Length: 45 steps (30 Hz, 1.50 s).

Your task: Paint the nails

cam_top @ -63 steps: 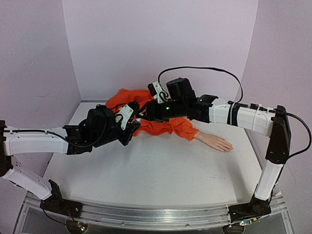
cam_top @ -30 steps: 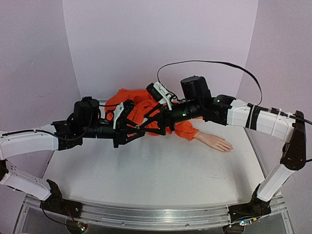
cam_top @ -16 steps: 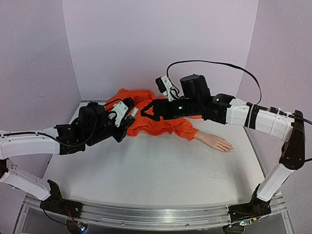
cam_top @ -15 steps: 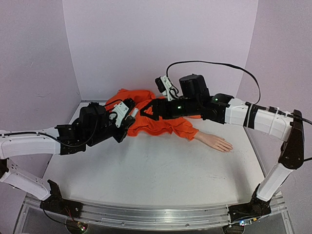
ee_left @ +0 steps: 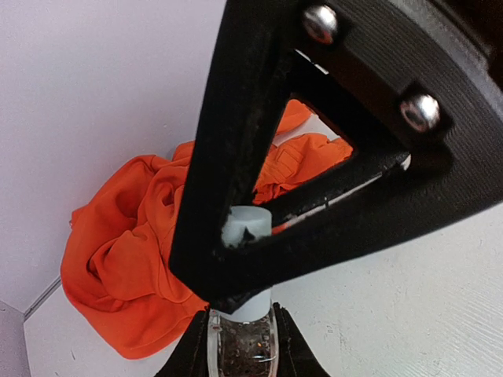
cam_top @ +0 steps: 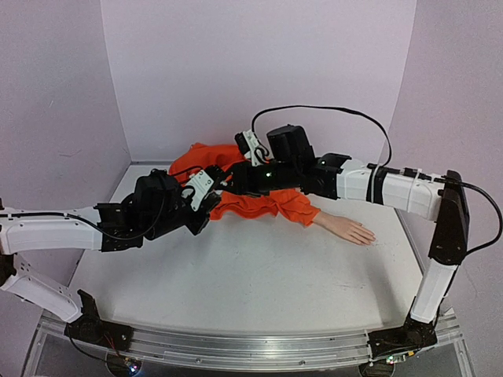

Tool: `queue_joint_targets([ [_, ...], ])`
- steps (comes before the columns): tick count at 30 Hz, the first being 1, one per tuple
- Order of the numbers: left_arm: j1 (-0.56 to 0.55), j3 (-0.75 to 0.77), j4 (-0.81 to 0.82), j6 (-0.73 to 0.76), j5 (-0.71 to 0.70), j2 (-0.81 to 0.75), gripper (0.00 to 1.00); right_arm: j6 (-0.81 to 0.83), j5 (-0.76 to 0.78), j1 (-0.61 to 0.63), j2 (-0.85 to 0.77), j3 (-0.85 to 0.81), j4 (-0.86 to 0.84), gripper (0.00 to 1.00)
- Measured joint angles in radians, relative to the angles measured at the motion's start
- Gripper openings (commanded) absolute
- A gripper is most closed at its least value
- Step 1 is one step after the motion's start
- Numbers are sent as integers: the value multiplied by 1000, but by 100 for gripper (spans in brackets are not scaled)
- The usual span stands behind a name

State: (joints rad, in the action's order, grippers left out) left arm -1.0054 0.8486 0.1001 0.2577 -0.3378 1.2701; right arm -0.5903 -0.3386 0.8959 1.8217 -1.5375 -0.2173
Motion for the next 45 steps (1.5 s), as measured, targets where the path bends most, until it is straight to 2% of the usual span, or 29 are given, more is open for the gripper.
queue_joint_targets([
  [5, 0, 0, 2, 0, 1, 3, 0, -17, -31, 4, 14, 0, -8, 34],
  [12, 0, 0, 2, -5, 28, 7, 0, -27, -82, 2, 19, 4, -45, 1],
  [16, 23, -2, -27, -24, 136, -11, 0, 25, -125, -5, 10, 27, -52, 0],
  [18, 50, -11, -42, -45, 275, -41, 0, 94, -182, -10, -16, 56, -53, 0],
  [20, 107, -14, -63, -83, 521, -80, 0, 200, -286, -12, -56, 89, -56, 0],
  [23, 187, 1, -50, -177, 980, -92, 0, 410, -453, -3, -129, 127, -45, 0],
  [26, 196, 43, -29, -259, 1286, -47, 0, 548, -538, 31, -212, 180, -41, 0],
  [29, 188, 62, 11, -291, 1413, -8, 0, 624, -568, 47, -244, 195, -29, 0],
  [32, 189, 61, 11, -290, 1406, 1, 0, 663, -562, 45, -244, 206, -30, 0],
  [33, 189, 59, 8, -283, 1383, 1, 0, 673, -557, 42, -244, 209, -29, 4],
  [36, 185, 50, 8, -249, 1273, -7, 0, 684, -509, 30, -249, 217, -26, 54],
  [38, 183, 34, 10, -222, 1165, -25, 0, 678, -449, 24, -249, 218, -14, 70],
  [41, 182, 9, 8, -180, 958, -65, 0, 636, -290, 21, -249, 219, 0, 84],
  [45, 147, -8, 5, -126, 647, -101, 0, 522, -37, 20, -254, 219, 8, 88],
])
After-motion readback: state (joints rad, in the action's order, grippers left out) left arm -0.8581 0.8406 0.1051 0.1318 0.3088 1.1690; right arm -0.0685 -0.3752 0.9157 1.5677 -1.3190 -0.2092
